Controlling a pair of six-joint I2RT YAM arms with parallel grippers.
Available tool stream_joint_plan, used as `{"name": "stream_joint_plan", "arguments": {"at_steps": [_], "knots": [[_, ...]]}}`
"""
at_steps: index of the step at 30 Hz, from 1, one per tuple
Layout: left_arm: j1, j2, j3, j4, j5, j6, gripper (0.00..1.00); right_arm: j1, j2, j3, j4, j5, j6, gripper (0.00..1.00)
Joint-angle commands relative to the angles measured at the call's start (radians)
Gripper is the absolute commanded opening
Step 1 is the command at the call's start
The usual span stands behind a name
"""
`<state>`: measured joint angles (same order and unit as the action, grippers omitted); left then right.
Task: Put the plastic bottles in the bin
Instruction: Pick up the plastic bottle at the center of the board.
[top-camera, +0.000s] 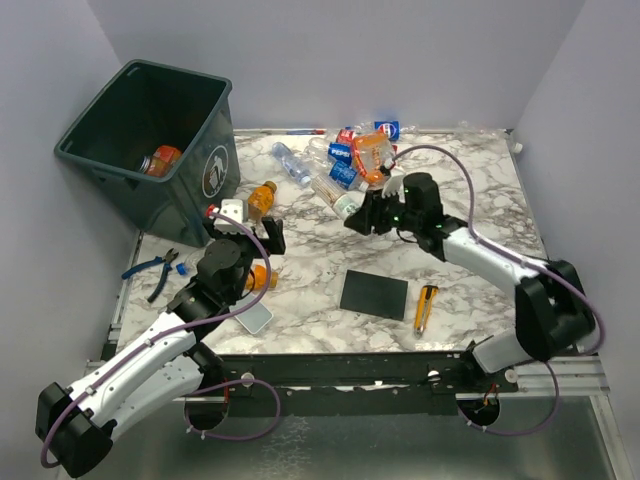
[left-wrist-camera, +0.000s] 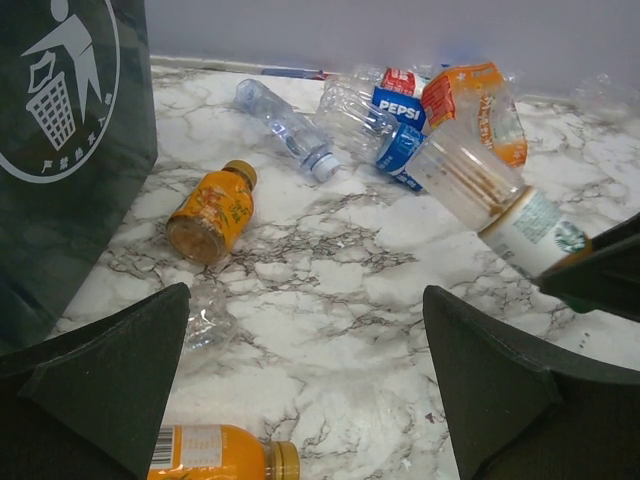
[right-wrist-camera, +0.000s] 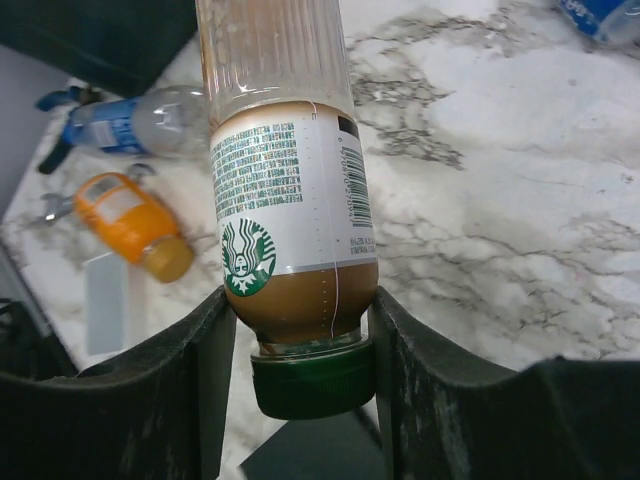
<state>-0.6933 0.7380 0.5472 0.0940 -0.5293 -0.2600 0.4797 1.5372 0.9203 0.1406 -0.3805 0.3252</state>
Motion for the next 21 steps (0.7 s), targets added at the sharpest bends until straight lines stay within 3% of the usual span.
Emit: {"name": "stream_joint_plan", "arguments": {"at_steps": [1,5,10,15,21], "knots": [[0.002,-0.007,-0.024,0.119,0.168,0.093,0.99,0.009,-0.165,-0.01,-0.309,-0.117,0.059,0.0],[-0.011,0.017,-0.013,0.205,0.445,0.265,0.99,0.009,-0.265,0.043,-0.6,-0.098,0.021,0.0],[-0.14,0.067,0.052,0.107,0.551,0.663,0.99,0.008,-0.355,0.111,-0.815,-0.106,-0.011,0.0],[-0.266,0.149,0.098,-0.049,0.438,1.131,0.99,0.009,-0.389,0.173,-0.907,-0.141,-0.037,0.0],[-0.306,0.275,0.171,-0.057,0.384,1.33,0.99,0.011,-0.385,0.211,-0.95,-0.251,-0.053,0.0]]}}
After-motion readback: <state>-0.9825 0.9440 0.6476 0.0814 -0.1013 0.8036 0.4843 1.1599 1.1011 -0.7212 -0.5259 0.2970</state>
